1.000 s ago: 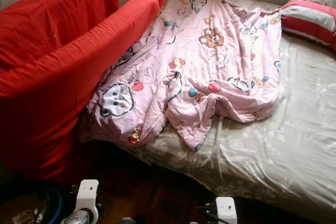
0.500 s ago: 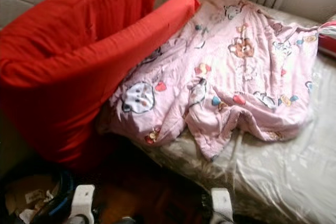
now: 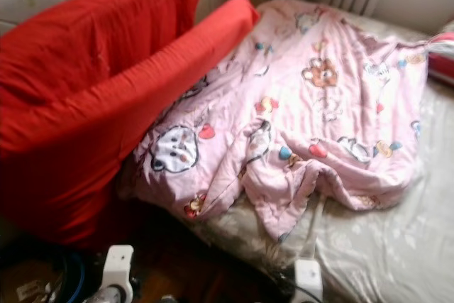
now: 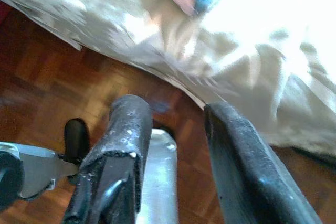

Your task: Clean up the room

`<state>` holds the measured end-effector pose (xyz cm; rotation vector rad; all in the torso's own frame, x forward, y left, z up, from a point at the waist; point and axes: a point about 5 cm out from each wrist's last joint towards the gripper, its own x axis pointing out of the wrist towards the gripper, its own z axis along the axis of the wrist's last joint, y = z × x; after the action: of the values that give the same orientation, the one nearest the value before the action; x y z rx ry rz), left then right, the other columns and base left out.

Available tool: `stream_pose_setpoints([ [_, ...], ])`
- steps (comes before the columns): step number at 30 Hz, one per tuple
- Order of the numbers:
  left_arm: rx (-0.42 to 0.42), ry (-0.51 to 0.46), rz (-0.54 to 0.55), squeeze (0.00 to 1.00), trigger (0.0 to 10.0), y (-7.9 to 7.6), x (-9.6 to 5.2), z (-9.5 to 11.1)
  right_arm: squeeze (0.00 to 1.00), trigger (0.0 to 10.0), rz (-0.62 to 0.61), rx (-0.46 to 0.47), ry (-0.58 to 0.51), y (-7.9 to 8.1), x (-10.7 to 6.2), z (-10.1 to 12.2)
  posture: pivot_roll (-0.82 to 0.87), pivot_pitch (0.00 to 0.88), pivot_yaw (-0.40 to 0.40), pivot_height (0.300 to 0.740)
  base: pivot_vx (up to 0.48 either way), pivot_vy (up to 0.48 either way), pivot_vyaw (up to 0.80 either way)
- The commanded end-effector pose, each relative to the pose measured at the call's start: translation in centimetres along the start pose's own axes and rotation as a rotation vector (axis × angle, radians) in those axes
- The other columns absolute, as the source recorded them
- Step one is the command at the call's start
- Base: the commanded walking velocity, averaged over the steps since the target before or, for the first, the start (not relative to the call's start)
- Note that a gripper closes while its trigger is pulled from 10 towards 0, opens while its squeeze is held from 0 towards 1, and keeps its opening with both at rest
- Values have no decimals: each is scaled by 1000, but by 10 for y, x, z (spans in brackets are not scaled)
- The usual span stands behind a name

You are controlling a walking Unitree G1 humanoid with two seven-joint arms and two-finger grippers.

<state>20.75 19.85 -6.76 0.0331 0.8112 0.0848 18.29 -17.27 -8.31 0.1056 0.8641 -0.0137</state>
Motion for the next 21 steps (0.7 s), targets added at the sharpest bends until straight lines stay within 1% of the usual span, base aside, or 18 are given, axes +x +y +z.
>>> stream_pose_setpoints([
  [1, -3, 20, -10, 0, 10000, -5, -2, -8, 0, 10000, -33, 18, 10, -11, -3, -5, -11, 178, -3, 740, 0, 0, 0],
  [5, -13, 2, -9, 0, 10000, -6, -1, -4, 0, 10000, -15, 22, -41, -8, 0, 8, -12, 178, -5, 740, 0, 0, 0],
  [6, -15, -5, -11, 0, 10000, -6, 0, -2, 0, 10000, -9, 14, -67, -7, 2, 16, -12, 180, -7, 740, 0, 0, 0],
  [8, -16, -9, -11, 0, 10000, -6, 0, -1, 0, 10000, -7, 8, -79, -6, 3, 19, -11, 180, -7, 740, 0, 0, 0],
  [9, -20, -19, -14, 0, 10000, -6, 0, 1, 0, 10000, 0, 4, -110, -5, 4, 28, -10, 181, -7, 740, 0, 0, 0],
  [10, -27, -34, -16, 0, 10000, -6, 0, 4, 0, 10000, 17, -22, -145, -2, 5, 37, -8, 182, -8, 740, 0, 0, 0],
  [11, -27, -34, -16, 0, 10000, -6, 0, 4, 0, 10000, 17, -22, -145, -2, 5, 37, -8, 182, -8, 740, 0, 0, 0],
  [12, -38, -52, -16, 0, 10000, -5, 1, 7, 0, 10000, 40, -38, -186, 1, 6, 46, -8, 184, -8, 740, 0, 0, 0],
  [14, -46, -75, -16, 0, 10000, -4, 2, 12, 0, 10000, 51, -34, -219, 2, 6, 52, -12, 187, -9, 740, 0, 0, 0],
  [15, -65, -120, -19, 0, 10000, -4, 3, 22, 0, 10000, 51, -25, -265, 2, 6, 60, -15, 189, -10, 740, 0, 0, 0],
  [16, -70, -136, -20, 0, 10000, -4, 3, 25, 0, 10000, 50, -22, -281, 1, 6, 63, -18, 191, -9, 740, 0, 0, 0],
  [17, -66, -197, -24, 0, 10000, -5, 4, 37, 0, 10000, 46, -14, -317, 0, 5, 68, -18, 194, -8, 740, 0, 0, 0],
  [18, -66, -219, -26, 0, 10000, -5, 4, 41, 0, 10000, 45, -12, -328, 0, 5, 70, -17, 196, -8, 740, 0, 0, 0],
  [21, -82, -330, -23, 0, 10000, -5, 3, 60, 0, 10000, 61, -20, -438, 5, 5, 100, -12, 201, -9, 740, 0, 0, 0],
])
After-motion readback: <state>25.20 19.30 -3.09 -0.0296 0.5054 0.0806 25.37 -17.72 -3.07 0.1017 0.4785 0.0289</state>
